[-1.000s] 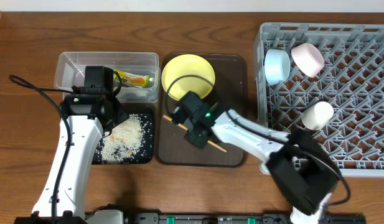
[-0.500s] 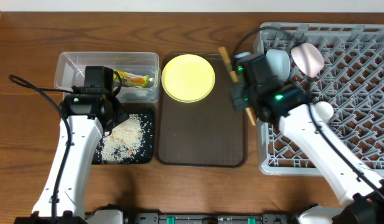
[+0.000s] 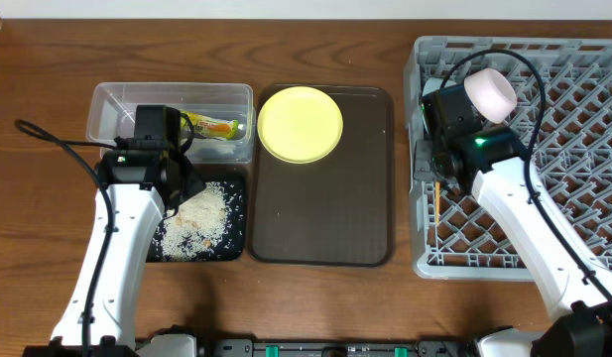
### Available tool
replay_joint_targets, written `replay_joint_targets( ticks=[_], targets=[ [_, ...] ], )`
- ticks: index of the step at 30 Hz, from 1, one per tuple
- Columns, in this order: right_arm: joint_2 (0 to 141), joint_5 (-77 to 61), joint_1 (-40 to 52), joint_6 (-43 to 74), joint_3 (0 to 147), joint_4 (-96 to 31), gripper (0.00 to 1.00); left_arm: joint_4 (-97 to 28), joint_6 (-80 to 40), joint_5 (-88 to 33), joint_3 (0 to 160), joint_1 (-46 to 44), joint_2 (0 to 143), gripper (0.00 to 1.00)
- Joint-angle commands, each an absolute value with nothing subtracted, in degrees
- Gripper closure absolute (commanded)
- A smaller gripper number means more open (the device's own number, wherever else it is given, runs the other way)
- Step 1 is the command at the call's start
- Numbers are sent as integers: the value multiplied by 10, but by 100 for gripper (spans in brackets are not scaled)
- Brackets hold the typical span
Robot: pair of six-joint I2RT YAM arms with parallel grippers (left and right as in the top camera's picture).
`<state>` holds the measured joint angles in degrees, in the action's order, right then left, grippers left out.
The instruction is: Sort waste into correct bins and load items into the dishwasher rack
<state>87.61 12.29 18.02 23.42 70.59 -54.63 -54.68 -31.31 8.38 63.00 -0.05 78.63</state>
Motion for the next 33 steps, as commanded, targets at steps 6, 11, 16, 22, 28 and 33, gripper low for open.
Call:
replay_joint_targets(
  ticks=[6, 11, 16, 22, 28, 33],
  targets=[
    [870, 137, 175, 248, 658, -540, 99, -548, -316, 95, 632, 2, 778, 36],
    [870, 137, 175, 248, 621, -508, 99, -548, -317, 95, 632, 2, 778, 36],
    [870, 136, 175, 247, 597, -475, 94, -548, -316, 95, 632, 2, 778, 36],
    [870, 137, 175, 241, 591, -461, 70, -548, -316, 95, 632, 2, 778, 36],
    [870, 137, 175, 240, 591, -458, 70, -548, -316, 95, 632, 2, 778, 36],
    [856, 125, 180, 203, 596, -421, 69, -548, -316, 95, 632, 2, 778, 36]
  ],
)
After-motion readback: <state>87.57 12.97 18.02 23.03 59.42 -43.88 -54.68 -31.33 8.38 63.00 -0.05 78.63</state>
